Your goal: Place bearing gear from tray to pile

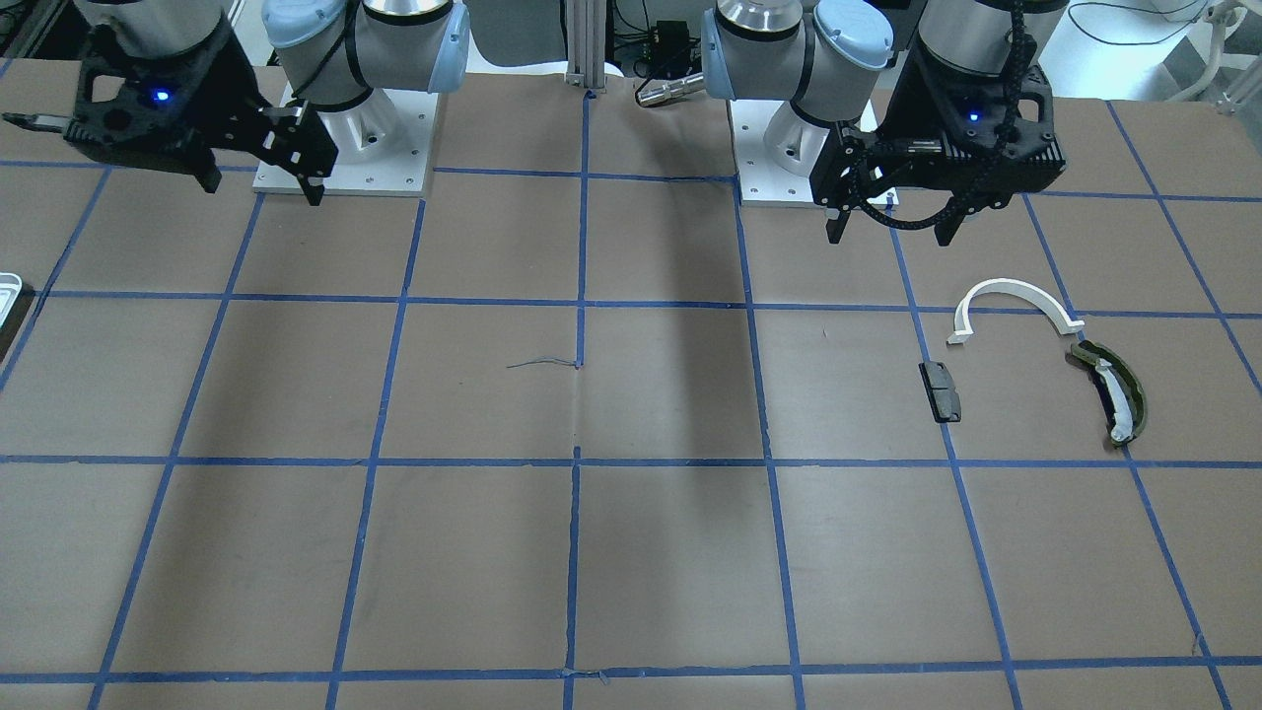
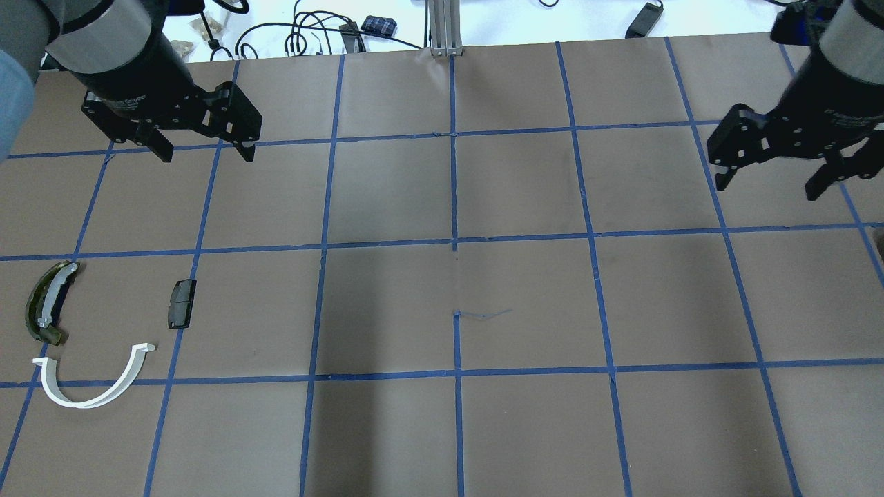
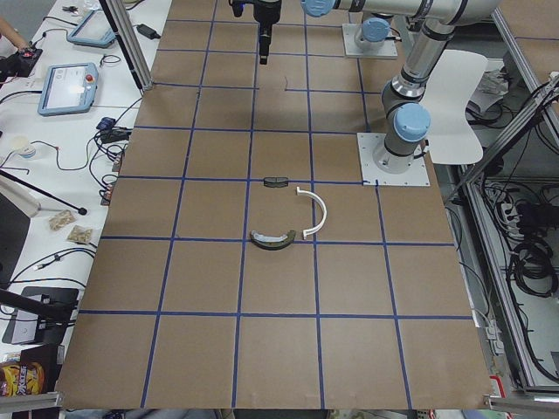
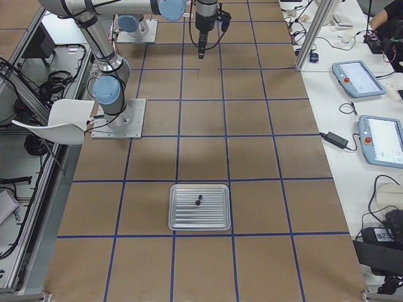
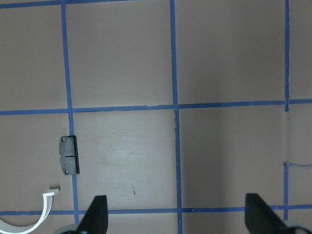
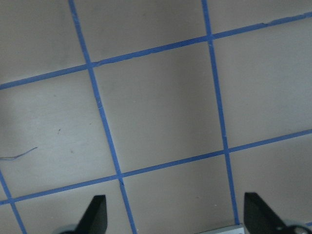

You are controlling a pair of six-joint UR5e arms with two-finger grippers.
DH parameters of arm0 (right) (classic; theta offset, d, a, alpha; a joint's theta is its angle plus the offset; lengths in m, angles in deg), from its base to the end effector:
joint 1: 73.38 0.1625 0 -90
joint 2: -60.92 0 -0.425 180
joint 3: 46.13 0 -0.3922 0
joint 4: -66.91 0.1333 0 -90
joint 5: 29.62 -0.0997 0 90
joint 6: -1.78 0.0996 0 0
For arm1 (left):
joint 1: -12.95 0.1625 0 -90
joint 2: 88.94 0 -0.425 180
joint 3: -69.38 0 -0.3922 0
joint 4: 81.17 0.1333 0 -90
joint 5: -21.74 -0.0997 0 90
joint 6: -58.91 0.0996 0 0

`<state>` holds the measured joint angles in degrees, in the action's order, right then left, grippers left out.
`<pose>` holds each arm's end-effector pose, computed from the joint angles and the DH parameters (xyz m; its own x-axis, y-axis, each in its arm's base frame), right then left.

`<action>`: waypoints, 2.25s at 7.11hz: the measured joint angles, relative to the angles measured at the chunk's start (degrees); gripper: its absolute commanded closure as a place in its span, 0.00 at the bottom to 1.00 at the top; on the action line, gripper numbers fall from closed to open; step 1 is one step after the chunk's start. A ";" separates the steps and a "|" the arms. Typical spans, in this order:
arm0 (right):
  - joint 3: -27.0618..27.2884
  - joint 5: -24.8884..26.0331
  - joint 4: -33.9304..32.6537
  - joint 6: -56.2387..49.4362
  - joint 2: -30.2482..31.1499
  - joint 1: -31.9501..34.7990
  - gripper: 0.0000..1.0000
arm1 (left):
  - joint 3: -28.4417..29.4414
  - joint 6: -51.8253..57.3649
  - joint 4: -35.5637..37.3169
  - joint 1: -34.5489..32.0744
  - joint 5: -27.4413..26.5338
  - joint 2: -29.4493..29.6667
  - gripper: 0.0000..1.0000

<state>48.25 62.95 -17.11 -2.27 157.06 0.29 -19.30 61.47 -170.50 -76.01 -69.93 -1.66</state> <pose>0.0003 -0.4572 0.4905 -0.9770 0.2094 0.0394 0.2119 0.9743 0.0766 -0.1217 -0.4809 0.5236 -0.9992 0.0240 -0.0327 0.0266 0.9964 -0.0807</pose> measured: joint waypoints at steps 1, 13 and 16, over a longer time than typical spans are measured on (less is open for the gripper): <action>-0.11 0.23 -0.17 -7.98 -1.48 -5.87 0.00 | 0.00 -0.01 -0.01 0.01 0.00 0.00 0.00; -0.21 4.14 -34.19 -77.57 -32.78 -36.24 0.00 | 0.18 -0.01 0.03 0.11 0.00 0.00 0.00; 0.24 4.31 -36.50 -80.29 -35.42 -36.55 0.03 | 0.18 -0.01 0.03 0.11 0.00 0.00 0.00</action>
<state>48.49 67.26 -53.61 -82.56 121.64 -36.27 -19.12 61.46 -170.47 -75.90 -69.93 -1.67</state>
